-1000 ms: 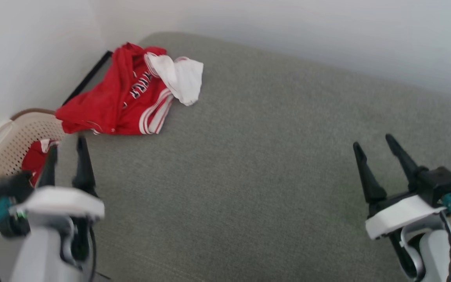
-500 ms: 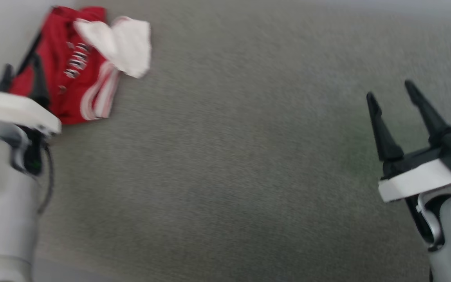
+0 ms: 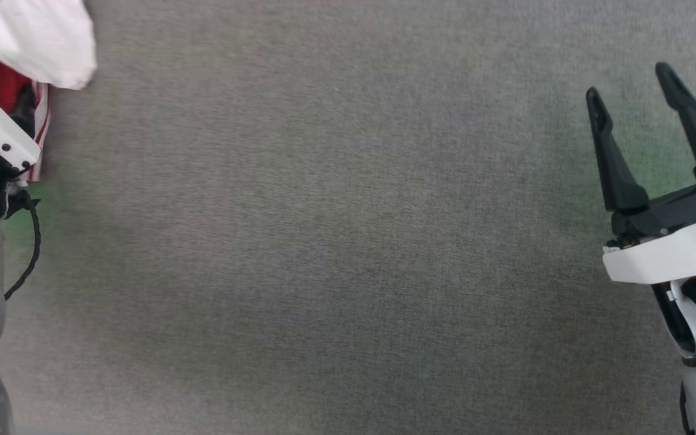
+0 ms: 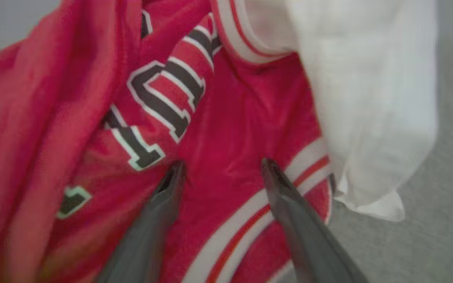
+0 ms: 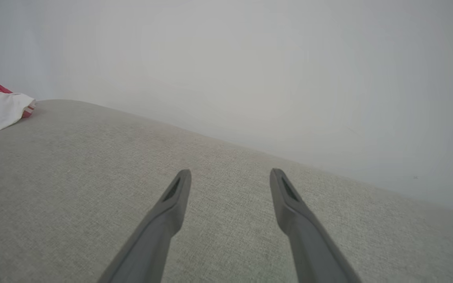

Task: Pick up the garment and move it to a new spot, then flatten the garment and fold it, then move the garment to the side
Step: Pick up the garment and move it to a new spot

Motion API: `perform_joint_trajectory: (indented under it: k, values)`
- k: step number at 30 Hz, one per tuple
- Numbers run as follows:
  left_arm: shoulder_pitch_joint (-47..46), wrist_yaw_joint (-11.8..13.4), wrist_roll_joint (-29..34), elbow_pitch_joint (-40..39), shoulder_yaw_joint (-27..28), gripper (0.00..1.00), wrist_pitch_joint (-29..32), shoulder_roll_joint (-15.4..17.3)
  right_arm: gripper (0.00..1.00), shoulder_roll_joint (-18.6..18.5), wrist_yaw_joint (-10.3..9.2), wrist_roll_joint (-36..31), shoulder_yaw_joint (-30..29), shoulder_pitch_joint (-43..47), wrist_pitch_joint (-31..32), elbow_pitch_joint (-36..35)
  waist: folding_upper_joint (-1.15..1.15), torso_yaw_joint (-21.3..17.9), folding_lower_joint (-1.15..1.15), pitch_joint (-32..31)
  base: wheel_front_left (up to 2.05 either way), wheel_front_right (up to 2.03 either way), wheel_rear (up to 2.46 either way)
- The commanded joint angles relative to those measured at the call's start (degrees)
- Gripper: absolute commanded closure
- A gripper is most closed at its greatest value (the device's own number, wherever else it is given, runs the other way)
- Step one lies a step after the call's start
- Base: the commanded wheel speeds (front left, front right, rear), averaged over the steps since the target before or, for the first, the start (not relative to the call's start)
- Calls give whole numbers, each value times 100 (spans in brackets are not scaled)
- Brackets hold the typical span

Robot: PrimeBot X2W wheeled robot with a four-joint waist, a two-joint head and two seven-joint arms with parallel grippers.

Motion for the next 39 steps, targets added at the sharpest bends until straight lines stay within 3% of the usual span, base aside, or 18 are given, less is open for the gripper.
perform_joint_trajectory:
  k: [1,8,11,12,23,32,39]
  values:
    - [-79,56,-120,66,9,0,244,20,0,-7,-2,-30,-4,-54,41,-83,0,-107,0,167,0,0,0]
    - [131,338,-12,269,-233,0,1595,-259,0,-24,-2,-85,-52,12,180,-285,0,-114,0,259,0,0,0]
    - [295,384,-58,307,-252,0,1850,-333,0,-21,-2,-103,-40,51,221,-323,0,-117,0,213,0,0,0]
    - [320,400,-23,308,-281,100,1752,-310,0,-19,-2,-106,-40,46,229,-337,0,-120,0,202,0,0,0]
    - [-308,108,225,-14,-470,100,342,297,0,87,-2,-70,-292,198,62,-151,0,74,0,-283,0,0,0]
    - [-775,-10,552,-317,-867,100,-416,448,0,320,-2,-27,-425,438,-195,216,0,289,0,-1077,0,0,0]
    - [-1016,-62,760,-691,-1236,100,-570,481,0,493,-2,6,-511,618,-362,409,0,378,0,-1557,0,0,0]
